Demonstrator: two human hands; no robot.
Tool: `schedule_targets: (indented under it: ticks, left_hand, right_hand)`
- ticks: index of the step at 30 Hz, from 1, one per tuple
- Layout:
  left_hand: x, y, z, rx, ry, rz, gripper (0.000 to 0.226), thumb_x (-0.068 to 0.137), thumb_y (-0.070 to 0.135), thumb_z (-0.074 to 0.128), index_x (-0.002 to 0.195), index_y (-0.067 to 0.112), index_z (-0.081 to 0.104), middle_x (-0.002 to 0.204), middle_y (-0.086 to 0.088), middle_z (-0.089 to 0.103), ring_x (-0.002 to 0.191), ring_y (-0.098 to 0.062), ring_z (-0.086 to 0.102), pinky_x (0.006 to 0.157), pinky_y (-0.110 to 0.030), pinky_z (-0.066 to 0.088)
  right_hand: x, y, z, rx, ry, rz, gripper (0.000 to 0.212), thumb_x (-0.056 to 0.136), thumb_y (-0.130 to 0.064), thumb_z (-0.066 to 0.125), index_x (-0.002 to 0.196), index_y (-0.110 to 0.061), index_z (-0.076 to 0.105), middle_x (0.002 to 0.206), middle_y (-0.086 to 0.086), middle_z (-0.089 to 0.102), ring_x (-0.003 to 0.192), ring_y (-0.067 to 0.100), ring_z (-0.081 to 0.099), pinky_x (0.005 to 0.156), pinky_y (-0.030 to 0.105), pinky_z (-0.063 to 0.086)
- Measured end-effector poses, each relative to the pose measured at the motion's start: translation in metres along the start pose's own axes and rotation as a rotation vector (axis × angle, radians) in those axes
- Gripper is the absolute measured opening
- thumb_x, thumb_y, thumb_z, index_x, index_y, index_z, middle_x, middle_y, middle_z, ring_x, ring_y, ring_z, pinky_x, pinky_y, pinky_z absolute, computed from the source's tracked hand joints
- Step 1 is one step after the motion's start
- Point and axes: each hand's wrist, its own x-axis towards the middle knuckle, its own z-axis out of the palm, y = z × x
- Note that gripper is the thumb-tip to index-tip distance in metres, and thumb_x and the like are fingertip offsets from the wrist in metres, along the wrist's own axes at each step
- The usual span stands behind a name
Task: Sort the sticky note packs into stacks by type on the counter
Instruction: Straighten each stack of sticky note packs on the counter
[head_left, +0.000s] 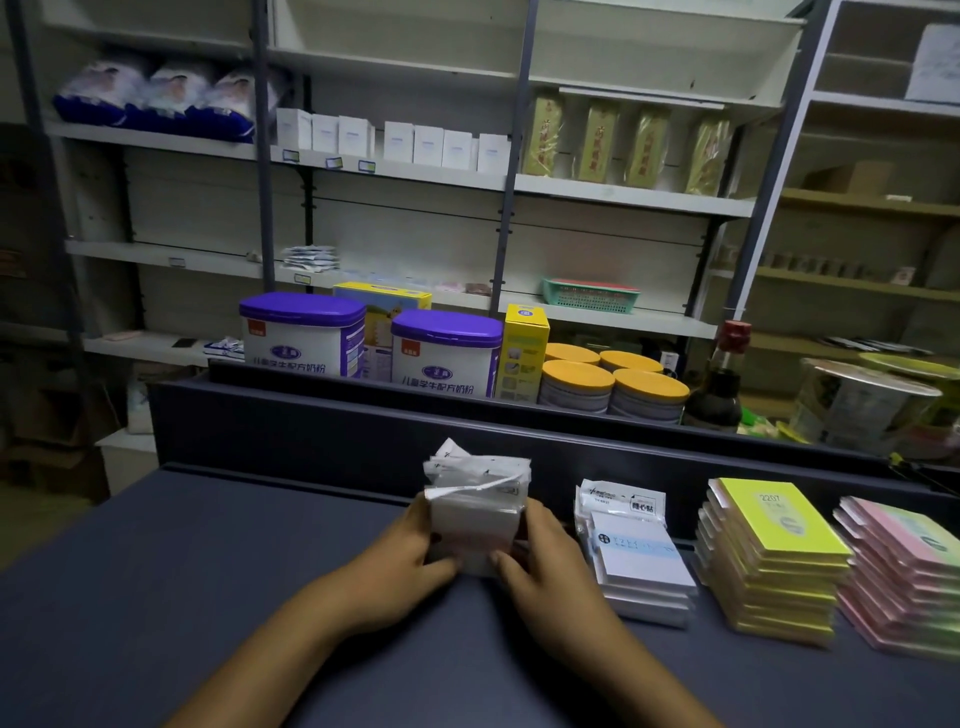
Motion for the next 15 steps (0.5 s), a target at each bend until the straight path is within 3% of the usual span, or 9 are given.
schedule_targets:
  ticks: [3,6,8,11,15]
  left_hand:
    - [0.0007,0.0011,-0.0029,-0.037,0.025,-0.011,0.059,0.088,0.014,0.058,0.141,0.029,0.038,0.142,0.016,0.047,0.131,0.006,0.043,0.11,-0.013,0.032]
    - [0.0013,0.0026,-0.006,-0.095,0.071,-0.02,0.049,0.093,0.01,0.058,0.136,0.031,0.047,0.137,0.019,0.054,0.128,0.006,0.047,0.108,-0.016,0.036]
    - [0.0012,0.002,-0.0062,-0.058,0.065,-0.026,0.046,0.094,0.017,0.057,0.133,0.039,0.048,0.136,0.02,0.054,0.127,0.006,0.047,0.108,-0.017,0.036]
    - [0.0021,-0.0012,-0.0052,0.066,0.042,-0.056,0.04,0.084,0.043,0.052,0.121,0.057,0.043,0.136,0.02,0.051,0.129,0.003,0.045,0.111,-0.021,0.035]
    - [0.0009,-0.0001,-0.0068,-0.014,0.07,-0.101,0.048,0.075,0.048,0.055,0.123,0.043,0.05,0.131,0.009,0.047,0.127,-0.005,0.046,0.113,-0.028,0.035]
  right_hand:
    - [0.0001,-0.002,-0.0006,0.013,0.02,-0.004,0.056,0.087,-0.007,0.061,0.137,-0.029,0.049,0.129,-0.016,0.053,0.124,0.001,0.049,0.108,0.031,0.042]
    - [0.0014,-0.0013,-0.0024,0.039,0.086,0.007,0.062,0.082,0.002,0.061,0.136,-0.027,0.052,0.127,-0.015,0.058,0.12,-0.003,0.053,0.104,0.021,0.044]
    - [0.002,-0.0004,-0.0022,0.051,0.094,0.036,0.059,0.082,0.001,0.062,0.134,-0.026,0.053,0.126,-0.013,0.061,0.117,-0.005,0.056,0.102,0.018,0.046]
    - [0.0004,-0.0013,-0.0002,0.005,0.052,0.05,0.052,0.082,-0.01,0.061,0.131,-0.028,0.053,0.126,-0.016,0.06,0.121,0.002,0.055,0.105,0.032,0.046]
    - [0.0003,-0.0018,-0.0022,0.005,0.066,0.038,0.052,0.084,-0.011,0.064,0.131,-0.031,0.053,0.124,-0.016,0.059,0.119,0.0,0.055,0.104,0.029,0.046]
